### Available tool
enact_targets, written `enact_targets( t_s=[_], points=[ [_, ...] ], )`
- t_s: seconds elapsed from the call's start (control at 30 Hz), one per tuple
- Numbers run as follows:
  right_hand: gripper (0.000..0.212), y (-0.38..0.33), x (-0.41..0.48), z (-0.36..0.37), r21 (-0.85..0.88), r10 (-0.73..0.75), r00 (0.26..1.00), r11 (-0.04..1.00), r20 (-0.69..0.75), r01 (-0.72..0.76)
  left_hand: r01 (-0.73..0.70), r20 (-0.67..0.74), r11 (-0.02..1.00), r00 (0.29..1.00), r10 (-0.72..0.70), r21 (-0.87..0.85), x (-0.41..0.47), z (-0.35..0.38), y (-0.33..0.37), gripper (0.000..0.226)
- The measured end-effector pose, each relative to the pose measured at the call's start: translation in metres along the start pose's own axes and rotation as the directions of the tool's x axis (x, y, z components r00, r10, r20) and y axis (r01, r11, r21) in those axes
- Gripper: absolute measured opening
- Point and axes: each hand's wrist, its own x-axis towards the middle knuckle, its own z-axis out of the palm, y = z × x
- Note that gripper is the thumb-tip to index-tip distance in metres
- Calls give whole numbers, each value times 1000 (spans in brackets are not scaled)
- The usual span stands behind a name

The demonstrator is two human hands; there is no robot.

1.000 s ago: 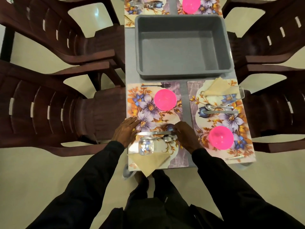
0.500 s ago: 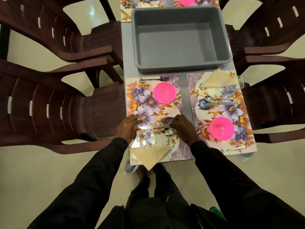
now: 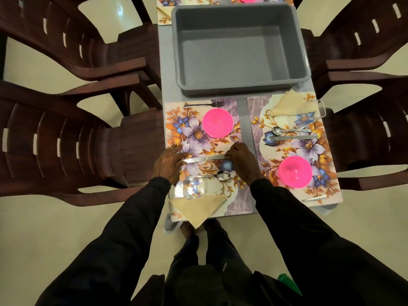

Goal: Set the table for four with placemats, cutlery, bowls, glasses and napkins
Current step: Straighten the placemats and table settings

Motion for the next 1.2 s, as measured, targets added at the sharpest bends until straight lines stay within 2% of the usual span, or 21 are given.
enact_targets(
  t_s=[0.33,0.47,0.6,0.83,0.9,1.03,1.2],
  points=[
    [18,0,2,2,2,35,999,999,-21,-35,30,10,999,1000,-30,-31,5,-2,-1,31],
    [25,1,-1,1,17,45,999,999,-29,-45,35,-4,998,999,-35,-47,3,-3,0,30],
    [28,-5,-25,1,66,29,996,998,-82,-23,-12,-28,999,1000,11,-32,-4,-3,-5,28],
    [34,-14,-62,14,180,47,996,983,-74,-33,-31,-26,998,999,30,-52,-16,-4,1,28],
    [38,-15,-56,14,140,39,995,990,-89,-26,-43,-30,997,999,41,-58,-16,-3,4,27],
    [63,-8,-33,16,10,-11,999,1000,-48,12,-31,-14,999,999,31,-31,-18,0,4,30],
    [61,-1,-27,18,-71,-55,998,996,40,58,-168,-42,982,984,173,91,-26,-4,10,33]
  ],
)
